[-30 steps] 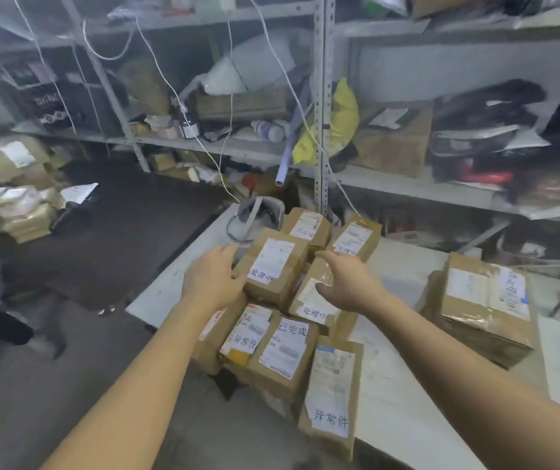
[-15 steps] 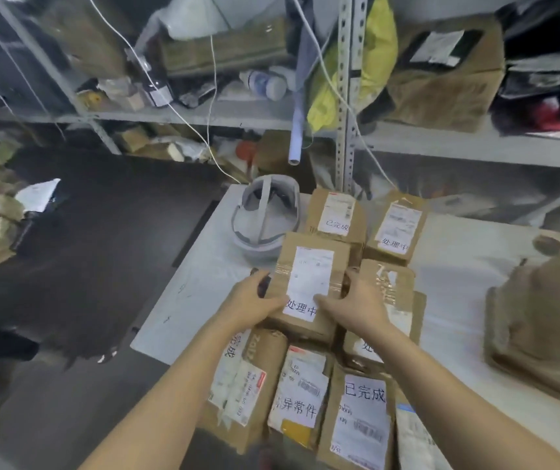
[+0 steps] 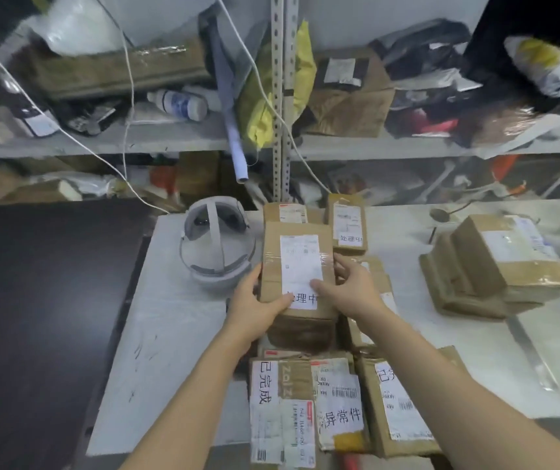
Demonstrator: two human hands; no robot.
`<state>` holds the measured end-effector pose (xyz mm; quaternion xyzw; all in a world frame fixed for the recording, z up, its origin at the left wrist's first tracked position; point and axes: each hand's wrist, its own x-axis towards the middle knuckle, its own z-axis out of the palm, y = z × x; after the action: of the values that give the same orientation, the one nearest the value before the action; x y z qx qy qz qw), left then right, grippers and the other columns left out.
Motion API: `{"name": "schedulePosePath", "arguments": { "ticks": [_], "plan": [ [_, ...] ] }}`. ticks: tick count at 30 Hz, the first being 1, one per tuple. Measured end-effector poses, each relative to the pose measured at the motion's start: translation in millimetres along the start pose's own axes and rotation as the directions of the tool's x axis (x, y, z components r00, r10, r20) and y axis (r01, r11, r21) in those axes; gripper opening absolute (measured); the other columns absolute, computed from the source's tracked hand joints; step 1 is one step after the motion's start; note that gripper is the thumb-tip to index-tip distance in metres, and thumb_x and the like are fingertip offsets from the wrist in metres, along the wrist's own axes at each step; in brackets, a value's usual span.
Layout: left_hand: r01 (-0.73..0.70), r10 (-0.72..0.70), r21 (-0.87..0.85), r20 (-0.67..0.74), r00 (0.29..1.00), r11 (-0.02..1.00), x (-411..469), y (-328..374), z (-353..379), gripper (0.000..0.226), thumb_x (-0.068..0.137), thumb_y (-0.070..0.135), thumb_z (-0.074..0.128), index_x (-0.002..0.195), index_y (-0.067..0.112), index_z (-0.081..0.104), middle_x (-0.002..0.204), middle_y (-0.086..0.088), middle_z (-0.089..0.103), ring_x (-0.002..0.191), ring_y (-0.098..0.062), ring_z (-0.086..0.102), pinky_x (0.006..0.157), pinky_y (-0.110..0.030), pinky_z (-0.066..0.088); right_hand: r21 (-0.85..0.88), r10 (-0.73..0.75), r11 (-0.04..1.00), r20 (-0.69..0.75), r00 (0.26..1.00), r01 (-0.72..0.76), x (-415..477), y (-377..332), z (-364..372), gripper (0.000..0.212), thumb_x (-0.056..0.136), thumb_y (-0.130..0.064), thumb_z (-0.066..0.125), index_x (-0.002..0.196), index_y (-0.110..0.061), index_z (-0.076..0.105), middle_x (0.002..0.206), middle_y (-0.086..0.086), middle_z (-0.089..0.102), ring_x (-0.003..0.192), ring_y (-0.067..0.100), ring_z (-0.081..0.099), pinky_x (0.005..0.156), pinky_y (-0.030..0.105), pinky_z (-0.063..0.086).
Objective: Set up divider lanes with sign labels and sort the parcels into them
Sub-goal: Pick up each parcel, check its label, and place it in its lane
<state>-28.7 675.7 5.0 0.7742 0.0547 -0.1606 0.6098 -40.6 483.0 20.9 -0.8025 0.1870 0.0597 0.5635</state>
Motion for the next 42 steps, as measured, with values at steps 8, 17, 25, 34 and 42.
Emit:
{"name": "schedulePosePath", "arguments": {
  "ticks": [8, 17, 25, 34, 42],
  "plan": [
    [-0.219, 0.219, -0.038, 0.002, 0.976, 0.975, -3, 59, 12, 0.081, 0.076, 0.025, 0.085, 0.144, 0.037, 0.043, 0.112, 0.028, 0.056, 0.108, 0.000, 0.058, 0.083, -0.028, 0.058, 0.164, -0.084, 0.981, -0.130, 0.988, 0.105, -25, -38, -46, 0.046, 0.079, -0.017, 0.079, 0.111, -0.043, 0.058, 0.107, -0.015, 0.071, 0.096, 0.007, 0.071, 0.083, 0.037, 0.061],
    [-0.357, 0.359, -0.047, 0.030, 0.933, 0.933, -33, 122, 71, 0.075, 0.074, 0.027, 0.086, 0.139, 0.039, 0.050, 0.119, 0.018, 0.062, 0.115, -0.006, 0.058, 0.090, -0.034, 0.056, 0.274, -0.158, 0.940, -0.179, 0.971, 0.204, -59, -41, -134, 0.076, 0.078, -0.017, 0.081, 0.145, -0.024, 0.046, 0.127, -0.004, 0.068, 0.109, 0.012, 0.068, 0.092, 0.039, 0.058],
    [-0.405, 0.406, -0.018, 0.039, 0.913, 0.914, -84, 156, 192, 0.079, 0.069, 0.035, 0.088, 0.139, 0.037, 0.051, 0.122, 0.013, 0.066, 0.114, -0.010, 0.061, 0.094, -0.041, 0.055, 0.278, -0.217, 0.920, -0.222, 0.951, 0.275, -96, 4, -258, 0.086, 0.066, -0.032, 0.084, 0.143, -0.024, 0.045, 0.133, 0.001, 0.063, 0.116, 0.018, 0.064, 0.094, 0.043, 0.057],
    [-0.470, 0.468, 0.019, 0.060, 0.882, 0.883, -141, 193, 346, 0.067, 0.079, 0.032, 0.082, 0.138, 0.037, 0.051, 0.121, 0.018, 0.065, 0.114, -0.008, 0.060, 0.098, -0.039, 0.052, 0.324, -0.316, 0.870, -0.211, 0.925, 0.371, -124, 56, -418, 0.073, 0.079, -0.014, 0.079, 0.145, -0.025, 0.049, 0.134, 0.000, 0.063, 0.118, 0.013, 0.063, 0.095, 0.037, 0.056],
    [-0.391, 0.395, -0.058, 0.142, 0.907, 0.918, -113, 207, 475, 0.066, 0.079, 0.018, 0.081, 0.137, 0.034, 0.052, 0.121, 0.016, 0.063, 0.114, -0.007, 0.059, 0.091, -0.031, 0.055, 0.263, -0.224, 0.924, -0.218, 0.950, 0.278, -92, 99, -531, 0.086, 0.067, -0.023, 0.080, 0.147, -0.024, 0.047, 0.135, -0.001, 0.063, 0.116, 0.018, 0.065, 0.095, 0.044, 0.056]
  ]
}}
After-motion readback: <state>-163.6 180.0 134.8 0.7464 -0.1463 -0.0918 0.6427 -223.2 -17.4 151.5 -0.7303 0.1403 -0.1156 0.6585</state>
